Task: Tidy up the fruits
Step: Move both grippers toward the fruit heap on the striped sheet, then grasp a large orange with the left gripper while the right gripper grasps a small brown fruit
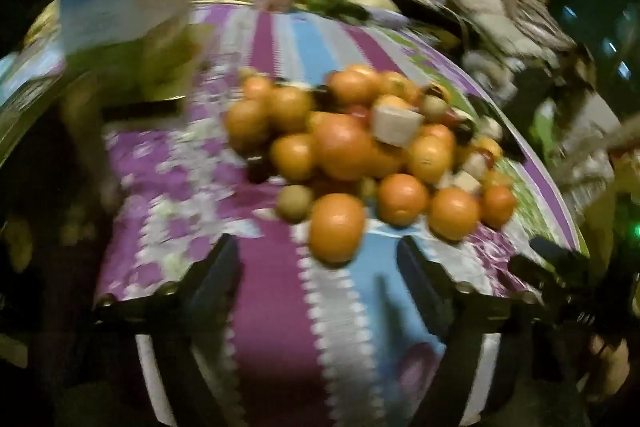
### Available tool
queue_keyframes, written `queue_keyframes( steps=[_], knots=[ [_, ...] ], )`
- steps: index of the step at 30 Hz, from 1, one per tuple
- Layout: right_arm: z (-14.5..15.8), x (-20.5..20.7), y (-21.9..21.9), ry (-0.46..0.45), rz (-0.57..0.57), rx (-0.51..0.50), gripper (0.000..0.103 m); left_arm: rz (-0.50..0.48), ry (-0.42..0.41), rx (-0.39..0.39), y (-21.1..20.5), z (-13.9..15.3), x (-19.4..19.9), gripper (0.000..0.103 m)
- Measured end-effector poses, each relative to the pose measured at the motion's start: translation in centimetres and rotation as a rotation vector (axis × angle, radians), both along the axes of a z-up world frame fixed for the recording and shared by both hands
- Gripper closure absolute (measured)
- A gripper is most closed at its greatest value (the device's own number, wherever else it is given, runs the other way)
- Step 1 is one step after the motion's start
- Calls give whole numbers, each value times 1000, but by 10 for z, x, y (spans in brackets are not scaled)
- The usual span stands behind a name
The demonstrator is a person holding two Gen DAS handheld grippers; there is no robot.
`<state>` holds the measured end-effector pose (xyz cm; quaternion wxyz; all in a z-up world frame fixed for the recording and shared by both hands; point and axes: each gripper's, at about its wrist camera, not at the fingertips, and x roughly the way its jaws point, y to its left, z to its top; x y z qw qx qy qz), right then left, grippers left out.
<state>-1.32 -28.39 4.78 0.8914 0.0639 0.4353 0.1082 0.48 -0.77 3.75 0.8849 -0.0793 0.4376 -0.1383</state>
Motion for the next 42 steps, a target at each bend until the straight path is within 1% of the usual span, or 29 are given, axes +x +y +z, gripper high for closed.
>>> queue_keyframes(
  steps=[2, 3, 4, 6, 8, 12, 13, 14, 16, 17, 18, 20, 22, 24, 26, 27, 29, 31, 36, 41, 42],
  knots=[
    [2, -3, -3, -3, -7, 20, 8, -47, 31, -12, -9, -6, 6, 47],
    [3, -4, -5, -7, -5, 29, 9, -53, 39, -2, -12, -9, 10, 48],
    [4, -5, -5, -12, -4, 33, 9, -33, 32, 22, -12, -11, 14, 48],
    [5, -8, -6, -19, -1, 33, 9, -4, 42, 20, -9, -18, 22, 50],
    [6, -11, -8, -19, 10, 36, 9, 6, 51, 21, -11, -22, 23, 56],
    [9, -12, -14, -40, 10, 55, 9, 2, 37, 56, -16, -25, 26, 56],
    [10, -11, -17, -43, 6, 59, 9, 5, 37, 60, -17, -24, 27, 57],
    [12, -9, -20, -45, 2, 62, 10, 9, 37, 63, -17, -24, 27, 60],
    [16, -1, -20, -40, 29, 46, 26, 13, 41, 63, -18, -23, 28, 61],
    [17, 3, -18, -32, 55, 31, 43, 12, 41, 57, -17, -22, 27, 61],
    [17, 10, -16, -22, 83, 16, 51, 12, 40, 44, -16, -20, 24, 61],
    [19, 21, -23, -29, 74, 17, 53, 15, 34, 21, -15, -16, 21, 61],
    [19, 30, -36, -36, 44, 35, 61, 18, 23, -4, -11, -9, 16, 61],
    [15, 43, -44, -20, 40, 27, 75, 15, 15, -22, -9, -3, 14, 61],
    [7, 53, -42, 5, 71, -8, 77, 6, 5, -33, -11, 2, 13, 61],
    [1, 57, -39, 28, 105, -24, 77, 0, 4, -40, -12, 4, 14, 61],
    [-6, 60, -33, 43, 146, -73, 77, -11, 6, -46, -15, 6, 15, 61],
    [-7, 60, -29, 37, 175, -93, 77, -18, 8, -48, -16, 7, 16, 61],
    [-6, 71, -23, 7, 190, -163, 76, -12, 28, -55, -15, 3, 21, 61],
    [-7, 76, -25, -17, 221, -172, 76, -24, 29, -62, -17, 1, 21, 61],
    [-9, 75, -25, -14, 235, -158, 76, -27, 31, -67, -18, 1, 21, 61]
  ],
)
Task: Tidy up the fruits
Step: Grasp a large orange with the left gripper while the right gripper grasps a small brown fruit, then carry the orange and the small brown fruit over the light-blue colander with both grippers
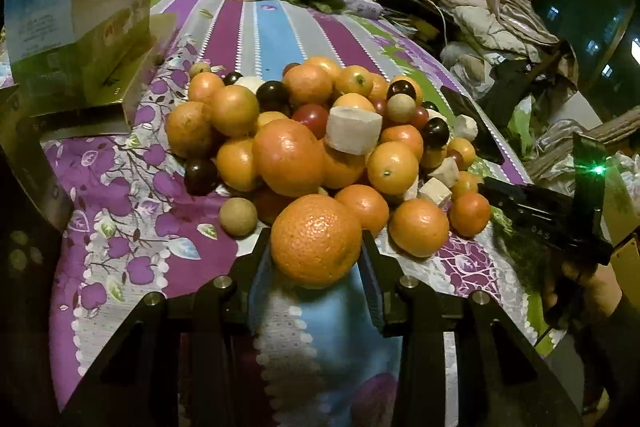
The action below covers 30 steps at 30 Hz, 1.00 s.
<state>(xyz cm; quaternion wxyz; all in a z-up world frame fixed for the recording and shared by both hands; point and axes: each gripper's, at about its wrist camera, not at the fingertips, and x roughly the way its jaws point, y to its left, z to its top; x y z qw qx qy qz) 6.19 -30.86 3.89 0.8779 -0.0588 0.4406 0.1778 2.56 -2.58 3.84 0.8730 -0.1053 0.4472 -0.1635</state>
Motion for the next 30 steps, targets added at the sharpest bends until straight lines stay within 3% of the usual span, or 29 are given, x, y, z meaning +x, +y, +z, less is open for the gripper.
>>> queue_keyframes(
  steps=[5, 10, 16, 19, 23, 26, 30],
  knots=[
    [-2, 9, -9, 50, 81, 60, 76, -9, 10, -14, -4, -1, -3, 61],
    [0, 1, -1, 45, 221, -63, 76, -13, 8, -14, -6, 2, -7, 61],
    [-4, 1, 6, 5, 261, -114, 75, -21, 16, -11, -10, 3, -6, 61],
    [-4, 2, 7, 3, 261, -110, 68, -25, 19, -11, -11, 3, -3, 61],
    [-5, 0, 12, -6, 200, -132, 69, -19, 26, -7, -14, 1, -1, 61],
    [-4, -5, 16, -3, 113, -139, 79, -2, 12, 11, -17, 5, -1, 61],
    [11, -15, 10, -1, -23, -68, 79, 18, -25, 83, -20, 20, -1, 61]
  ],
)
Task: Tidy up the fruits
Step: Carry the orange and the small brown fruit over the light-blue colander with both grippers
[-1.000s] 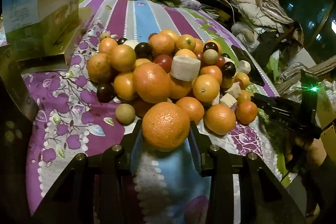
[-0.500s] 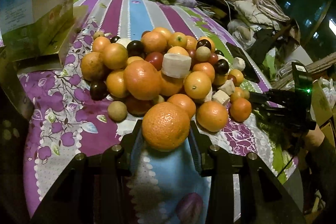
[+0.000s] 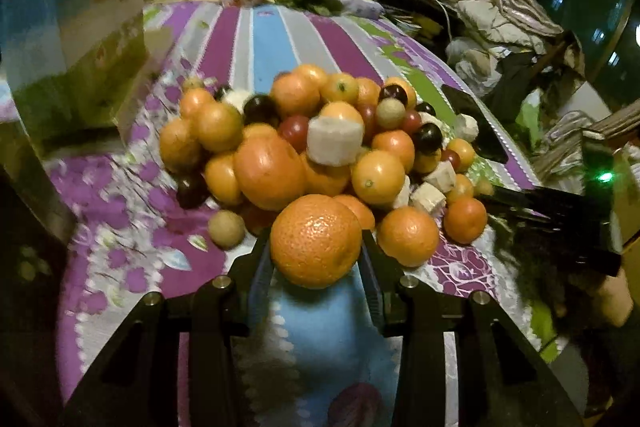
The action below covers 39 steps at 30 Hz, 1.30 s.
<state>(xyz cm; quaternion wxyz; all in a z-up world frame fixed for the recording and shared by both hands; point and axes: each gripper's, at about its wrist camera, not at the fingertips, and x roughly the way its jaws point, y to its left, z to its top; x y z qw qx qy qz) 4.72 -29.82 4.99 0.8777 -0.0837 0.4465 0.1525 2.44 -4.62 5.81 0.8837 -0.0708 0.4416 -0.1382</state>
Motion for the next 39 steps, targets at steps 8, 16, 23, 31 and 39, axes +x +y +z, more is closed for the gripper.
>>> queue_keyframes(
  steps=[8, 16, 23, 31, 39],
  knots=[
    [84, -32, 19, -133, -211, 93, 79, 70, -119, 102, 4, 68, -15, 61],
    [136, -36, 55, -172, -183, 115, 79, 167, -162, 96, 44, 137, -34, 61],
    [161, -38, 90, -188, -148, 153, 79, 248, -176, 94, 89, 165, -45, 61],
    [194, -30, 159, -199, -21, 193, 79, 379, -167, 97, 165, 186, -57, 61],
    [207, -31, 257, -154, 160, 232, 79, 552, -124, 109, 256, 190, -82, 61]
  ],
)
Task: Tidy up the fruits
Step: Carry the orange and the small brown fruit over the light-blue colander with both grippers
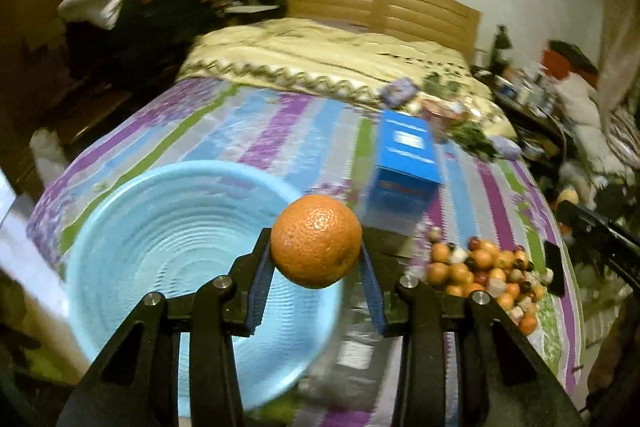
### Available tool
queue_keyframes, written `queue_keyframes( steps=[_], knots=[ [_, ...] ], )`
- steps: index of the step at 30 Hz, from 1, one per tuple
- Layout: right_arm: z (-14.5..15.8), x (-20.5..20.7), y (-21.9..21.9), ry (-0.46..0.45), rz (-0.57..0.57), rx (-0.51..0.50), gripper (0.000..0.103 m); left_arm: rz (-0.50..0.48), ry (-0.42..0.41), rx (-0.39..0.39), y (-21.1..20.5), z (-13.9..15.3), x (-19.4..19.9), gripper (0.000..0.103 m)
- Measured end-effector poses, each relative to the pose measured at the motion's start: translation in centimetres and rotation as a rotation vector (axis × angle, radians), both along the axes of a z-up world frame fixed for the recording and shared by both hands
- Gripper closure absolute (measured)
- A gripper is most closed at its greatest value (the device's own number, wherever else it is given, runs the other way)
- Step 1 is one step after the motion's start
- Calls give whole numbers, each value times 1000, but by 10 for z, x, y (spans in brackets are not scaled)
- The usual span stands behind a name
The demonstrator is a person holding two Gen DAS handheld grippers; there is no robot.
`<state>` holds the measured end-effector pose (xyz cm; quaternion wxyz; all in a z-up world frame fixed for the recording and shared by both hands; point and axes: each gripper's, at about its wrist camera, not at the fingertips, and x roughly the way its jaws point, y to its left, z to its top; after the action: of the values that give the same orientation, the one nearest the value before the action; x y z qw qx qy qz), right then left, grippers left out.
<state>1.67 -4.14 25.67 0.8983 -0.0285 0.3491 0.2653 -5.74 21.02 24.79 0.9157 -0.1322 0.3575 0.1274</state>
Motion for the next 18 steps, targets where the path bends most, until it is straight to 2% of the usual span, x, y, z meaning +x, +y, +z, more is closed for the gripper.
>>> queue_keyframes(
  steps=[10, 18],
  knots=[
    [-13, -12, 120, 114, 225, -27, 79, 166, 100, -21, 103, -22, -37, 61],
    [-48, -14, 190, 265, 339, -74, 79, 173, 174, -121, 145, -46, -44, 61]
  ],
)
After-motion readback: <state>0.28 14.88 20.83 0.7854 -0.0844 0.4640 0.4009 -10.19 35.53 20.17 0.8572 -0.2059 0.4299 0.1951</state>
